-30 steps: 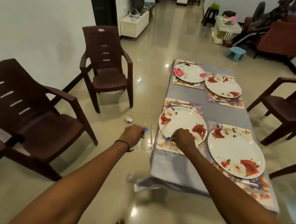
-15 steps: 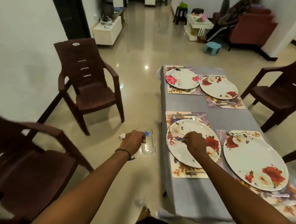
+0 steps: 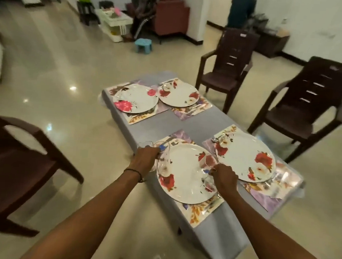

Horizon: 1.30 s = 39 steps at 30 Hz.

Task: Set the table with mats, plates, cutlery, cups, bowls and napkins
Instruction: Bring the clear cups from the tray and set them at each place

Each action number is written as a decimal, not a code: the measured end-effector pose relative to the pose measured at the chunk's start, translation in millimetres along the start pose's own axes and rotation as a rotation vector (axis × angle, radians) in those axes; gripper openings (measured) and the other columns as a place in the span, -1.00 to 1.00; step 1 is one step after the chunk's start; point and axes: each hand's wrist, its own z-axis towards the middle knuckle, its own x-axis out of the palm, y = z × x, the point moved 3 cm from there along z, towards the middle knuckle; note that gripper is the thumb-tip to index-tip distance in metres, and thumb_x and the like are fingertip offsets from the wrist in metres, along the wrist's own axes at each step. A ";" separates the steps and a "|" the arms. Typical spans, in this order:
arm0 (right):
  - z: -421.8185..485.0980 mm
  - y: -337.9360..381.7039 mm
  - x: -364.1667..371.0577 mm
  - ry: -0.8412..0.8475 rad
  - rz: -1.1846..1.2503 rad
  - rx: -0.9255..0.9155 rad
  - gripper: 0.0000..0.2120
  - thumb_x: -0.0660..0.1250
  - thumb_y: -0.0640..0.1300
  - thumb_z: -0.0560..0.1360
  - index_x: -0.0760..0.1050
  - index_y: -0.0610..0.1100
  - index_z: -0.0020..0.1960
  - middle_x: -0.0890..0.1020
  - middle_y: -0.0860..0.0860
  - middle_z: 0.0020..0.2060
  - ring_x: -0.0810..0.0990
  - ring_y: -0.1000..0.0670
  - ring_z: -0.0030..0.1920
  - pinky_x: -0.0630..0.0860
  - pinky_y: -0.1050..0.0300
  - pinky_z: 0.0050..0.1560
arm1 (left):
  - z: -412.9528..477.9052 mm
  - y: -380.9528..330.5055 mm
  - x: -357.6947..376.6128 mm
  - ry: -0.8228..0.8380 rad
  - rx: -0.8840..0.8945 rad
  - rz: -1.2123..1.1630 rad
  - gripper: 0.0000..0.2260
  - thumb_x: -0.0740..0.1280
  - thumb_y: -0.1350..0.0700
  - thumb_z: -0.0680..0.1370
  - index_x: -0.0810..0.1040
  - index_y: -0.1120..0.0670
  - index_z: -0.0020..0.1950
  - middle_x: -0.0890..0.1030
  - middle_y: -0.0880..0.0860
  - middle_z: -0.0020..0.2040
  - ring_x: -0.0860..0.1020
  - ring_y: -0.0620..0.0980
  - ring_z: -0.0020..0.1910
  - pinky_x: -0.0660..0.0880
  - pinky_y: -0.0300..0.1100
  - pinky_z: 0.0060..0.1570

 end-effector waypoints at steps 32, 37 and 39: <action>27.7 64.6 50.4 -0.154 -0.087 0.449 -0.84 0.37 -0.20 0.53 0.67 0.02 -0.02 0.72 0.01 -0.06 0.66 -0.08 -0.01 0.47 0.10 0.00 | 199.1 53.3 40.3 0.158 0.713 -0.028 -0.89 0.32 0.24 0.55 0.64 0.12 -0.05 0.69 0.16 -0.12 0.65 0.20 -0.17 0.53 -0.10 -0.13; 41.1 54.0 59.0 -0.178 -0.079 0.468 -0.85 0.35 -0.19 0.54 0.68 0.00 -0.02 0.72 -0.01 -0.06 0.66 -0.09 0.01 0.43 0.00 0.12 | 222.4 48.6 48.7 0.181 0.746 0.036 -0.87 0.27 0.23 0.56 0.60 0.09 -0.10 0.66 0.12 -0.20 0.62 0.16 -0.22 0.50 -0.06 -0.21; 41.4 53.0 63.4 -0.184 -0.095 0.460 -0.86 0.36 -0.18 0.55 0.67 0.00 -0.03 0.72 -0.01 -0.09 0.67 -0.10 -0.01 0.43 -0.03 0.12 | 226.9 46.2 53.0 0.183 0.759 0.030 -0.87 0.28 0.25 0.54 0.59 0.10 -0.14 0.66 0.12 -0.23 0.62 0.17 -0.26 0.49 -0.09 -0.24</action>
